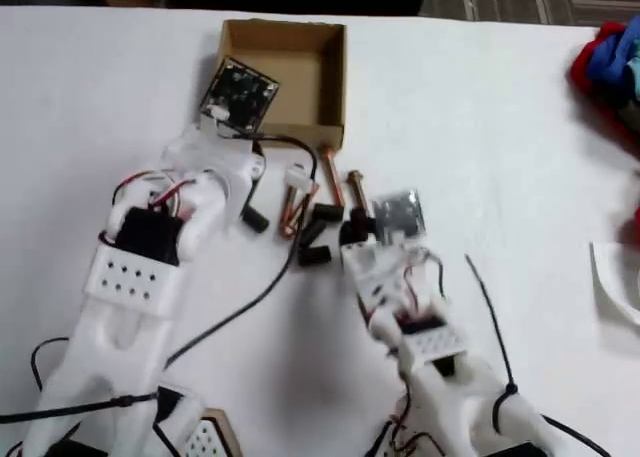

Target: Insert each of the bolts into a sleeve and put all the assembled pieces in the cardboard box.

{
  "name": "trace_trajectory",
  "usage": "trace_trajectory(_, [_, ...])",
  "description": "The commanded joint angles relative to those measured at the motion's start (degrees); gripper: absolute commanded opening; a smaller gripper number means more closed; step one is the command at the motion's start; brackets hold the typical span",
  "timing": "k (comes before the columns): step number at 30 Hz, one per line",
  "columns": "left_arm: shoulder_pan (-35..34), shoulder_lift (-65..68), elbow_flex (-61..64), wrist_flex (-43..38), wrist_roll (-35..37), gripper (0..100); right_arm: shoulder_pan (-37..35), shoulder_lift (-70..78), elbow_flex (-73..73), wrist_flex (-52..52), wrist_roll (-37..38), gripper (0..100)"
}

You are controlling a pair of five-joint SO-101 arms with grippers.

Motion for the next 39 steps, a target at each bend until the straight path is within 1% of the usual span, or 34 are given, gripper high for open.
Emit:
trace_trajectory(1, [4.04,-2.73,0.13,-3.96,4.48,2,-1.36,-1.89,5.80,-25.45,-0.26,1.9])
trace_trajectory(4, [8.44,-2.73,0.22,-10.29,11.16,2,-1.27,-0.31,5.54,-25.71,-0.35,1.9])
trace_trajectory(5, [9.85,-2.73,0.22,-11.87,12.04,2,-1.36,0.40,5.45,-25.71,-0.35,1.9])
trace_trajectory(7, [12.13,-2.73,0.75,-12.40,10.81,3,-1.27,1.80,5.01,-25.80,-0.35,1.9])
trace_trajectory(12, [13.10,-3.25,4.62,-12.22,-0.53,3,0.22,4.79,3.34,-25.80,-0.35,1.9])
trace_trajectory(16, [12.48,-3.25,8.92,-13.27,-13.63,3,2.07,6.20,1.93,-25.80,-0.44,1.9])
trace_trajectory(17, [12.48,-3.25,9.89,-14.86,-15.91,3,1.98,6.20,1.93,-25.80,-0.44,1.9])
trace_trajectory(19, [12.13,-3.25,11.56,-19.43,-16.26,3,1.71,6.37,1.93,-25.80,-0.53,1.9])
trace_trajectory(20, [11.60,-3.34,12.53,-22.51,-14.68,2,1.71,6.37,1.93,-25.80,-0.53,1.9])
trace_trajectory(22, [10.64,-3.34,14.29,-29.54,-7.30,2,1.71,6.37,1.93,-25.80,-0.53,1.9])
trace_trajectory(26, [7.30,-3.34,18.68,-45.27,16.53,2,1.71,6.37,1.93,-25.80,-0.53,1.9])
trace_trajectory(28, [6.68,-3.34,21.93,-50.37,25.58,3,1.71,6.37,1.93,-25.80,-0.53,1.9])
trace_trajectory(30, [6.95,-3.34,24.40,-52.57,29.27,3,1.80,6.37,1.93,-25.80,-0.53,1.9])
trace_trajectory(35, [9.49,-3.08,26.68,-52.66,33.32,3,1.80,6.37,1.49,-25.89,-0.62,1.9])
trace_trajectory(39, [11.96,-2.81,25.36,-52.75,34.29,3,1.80,6.37,0.97,-25.89,-0.62,1.9])
